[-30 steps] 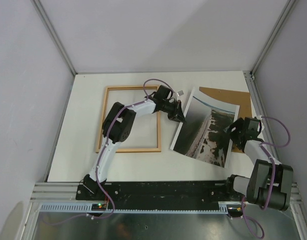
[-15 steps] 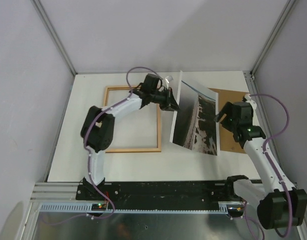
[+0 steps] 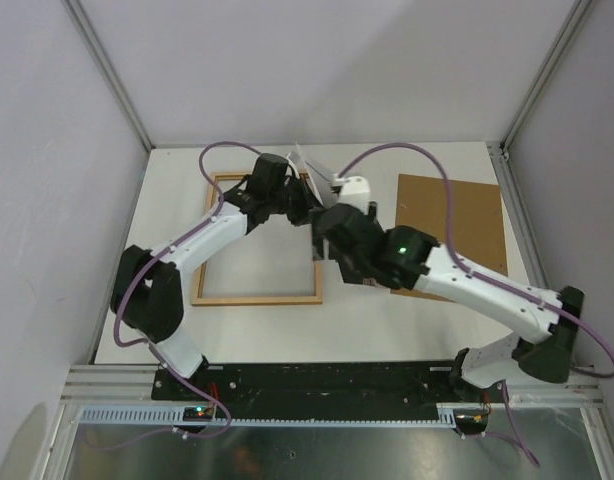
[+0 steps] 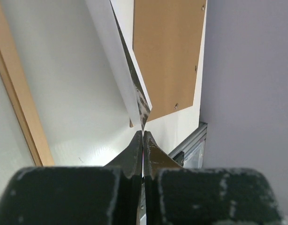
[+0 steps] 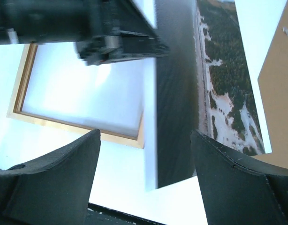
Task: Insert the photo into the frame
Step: Pick up the photo from the backboard, then pass from the left arm to the right
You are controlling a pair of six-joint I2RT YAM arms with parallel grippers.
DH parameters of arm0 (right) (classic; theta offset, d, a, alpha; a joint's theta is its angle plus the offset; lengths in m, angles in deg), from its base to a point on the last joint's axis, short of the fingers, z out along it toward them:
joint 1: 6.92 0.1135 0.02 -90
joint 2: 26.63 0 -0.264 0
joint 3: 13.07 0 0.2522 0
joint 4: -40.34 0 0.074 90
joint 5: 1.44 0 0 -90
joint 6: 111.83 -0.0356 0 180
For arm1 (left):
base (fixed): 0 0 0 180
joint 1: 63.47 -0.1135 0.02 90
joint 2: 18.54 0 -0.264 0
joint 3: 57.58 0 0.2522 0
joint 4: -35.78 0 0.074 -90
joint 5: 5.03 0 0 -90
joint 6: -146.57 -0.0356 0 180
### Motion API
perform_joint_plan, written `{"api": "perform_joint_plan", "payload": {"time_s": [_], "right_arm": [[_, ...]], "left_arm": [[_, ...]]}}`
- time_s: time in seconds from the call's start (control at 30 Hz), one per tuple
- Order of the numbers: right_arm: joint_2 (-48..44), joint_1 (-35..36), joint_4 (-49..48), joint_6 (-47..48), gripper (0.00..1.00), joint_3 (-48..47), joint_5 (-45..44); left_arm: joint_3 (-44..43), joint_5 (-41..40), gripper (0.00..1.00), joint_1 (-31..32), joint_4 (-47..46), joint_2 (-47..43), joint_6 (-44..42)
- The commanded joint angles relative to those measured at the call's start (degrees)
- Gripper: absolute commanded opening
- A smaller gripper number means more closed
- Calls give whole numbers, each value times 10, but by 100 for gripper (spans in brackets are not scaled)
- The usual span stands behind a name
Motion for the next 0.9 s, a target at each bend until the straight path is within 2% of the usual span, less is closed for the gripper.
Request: {"api": "perform_joint_plan", "payload": {"time_s": [0.0,0.17,0.37,0.67,0.87], "right_arm": [[86,82,127,2,81,-124,-167],[169,130,208,4,80,-208,-217],[216,139,259,11,76,-231,-247],[243,130,274,45,69,-227,-263],[249,121,236,103,64,-208,-252]], "left_arm": [[-2,-72,0,8,11,-55,51],[-16,-78,0,11,23,-75,61],[-21,-77,0,12,30,-92,68],[-27,-72,0,15,37,-97,72],[-31,-71,0,19,41,-98,73]]}}
